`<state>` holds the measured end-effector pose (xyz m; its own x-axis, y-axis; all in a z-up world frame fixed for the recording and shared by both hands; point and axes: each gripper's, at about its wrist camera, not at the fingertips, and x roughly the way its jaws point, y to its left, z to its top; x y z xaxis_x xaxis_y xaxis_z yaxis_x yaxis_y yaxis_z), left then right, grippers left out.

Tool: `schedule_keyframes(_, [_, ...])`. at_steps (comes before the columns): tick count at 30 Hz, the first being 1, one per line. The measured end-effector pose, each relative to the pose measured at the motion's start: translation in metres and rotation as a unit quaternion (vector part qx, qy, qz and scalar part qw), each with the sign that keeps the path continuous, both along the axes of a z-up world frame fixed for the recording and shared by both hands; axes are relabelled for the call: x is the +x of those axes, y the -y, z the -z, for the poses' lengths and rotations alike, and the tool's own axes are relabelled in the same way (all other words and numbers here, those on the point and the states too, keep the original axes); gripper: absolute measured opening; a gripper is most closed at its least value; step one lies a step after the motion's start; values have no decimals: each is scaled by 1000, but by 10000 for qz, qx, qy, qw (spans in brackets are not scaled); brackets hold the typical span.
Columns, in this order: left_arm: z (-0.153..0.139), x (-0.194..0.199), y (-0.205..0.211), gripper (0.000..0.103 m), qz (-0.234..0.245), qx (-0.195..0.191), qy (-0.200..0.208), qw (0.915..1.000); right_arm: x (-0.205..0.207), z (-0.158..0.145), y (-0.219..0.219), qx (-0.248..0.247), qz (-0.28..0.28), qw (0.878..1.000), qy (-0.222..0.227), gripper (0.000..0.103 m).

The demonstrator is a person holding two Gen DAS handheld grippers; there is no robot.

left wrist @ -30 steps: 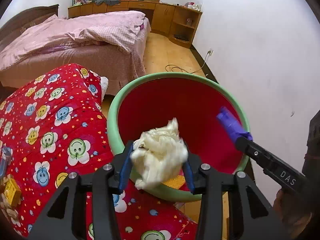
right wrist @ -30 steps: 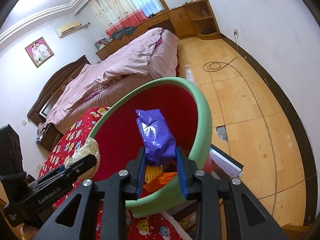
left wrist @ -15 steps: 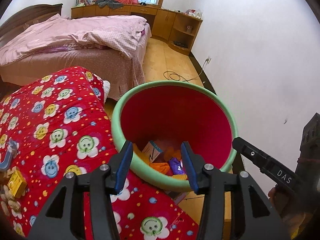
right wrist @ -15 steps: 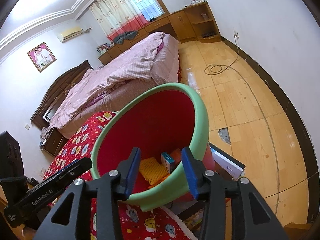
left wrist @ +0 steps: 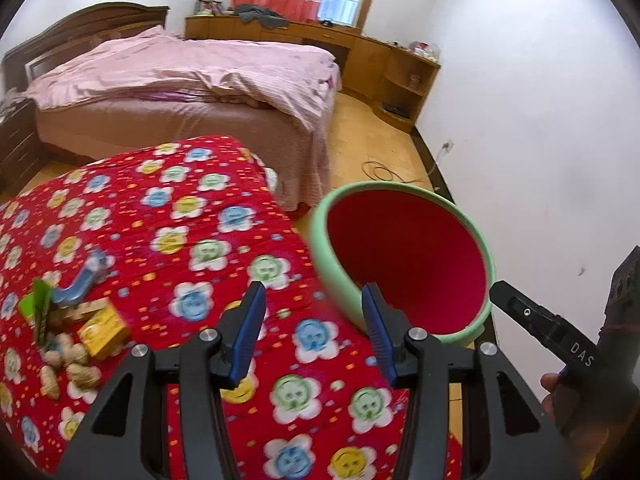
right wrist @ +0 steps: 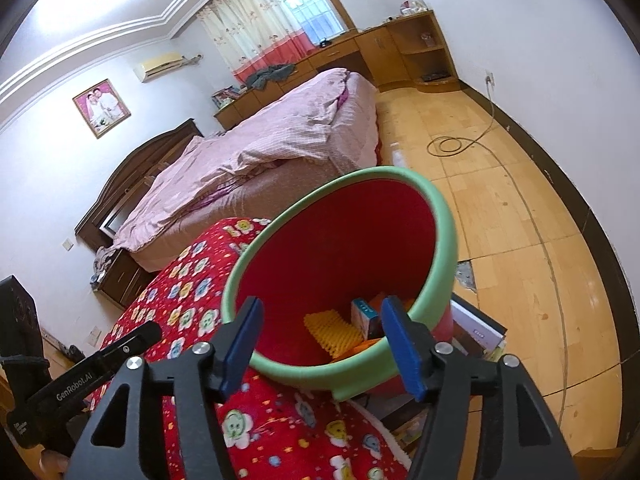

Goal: Collect trash
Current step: 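Move both tools back over the green packet and peanuts on the quilt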

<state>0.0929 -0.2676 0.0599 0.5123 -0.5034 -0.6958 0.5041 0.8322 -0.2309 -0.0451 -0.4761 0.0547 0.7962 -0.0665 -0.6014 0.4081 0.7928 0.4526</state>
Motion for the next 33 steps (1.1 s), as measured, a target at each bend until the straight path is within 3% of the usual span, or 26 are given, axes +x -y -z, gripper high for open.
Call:
schedule_keyframes(17, [-5, -1, -94, 50, -949, -92, 45, 9954, 24, -10, -72, -193, -735, 9971, -56, 78])
schedule_keyframes(33, [8, 13, -181, 50, -1800, -118, -87, 9836, 63, -5, -144, -365, -1336, 9899, -296, 85])
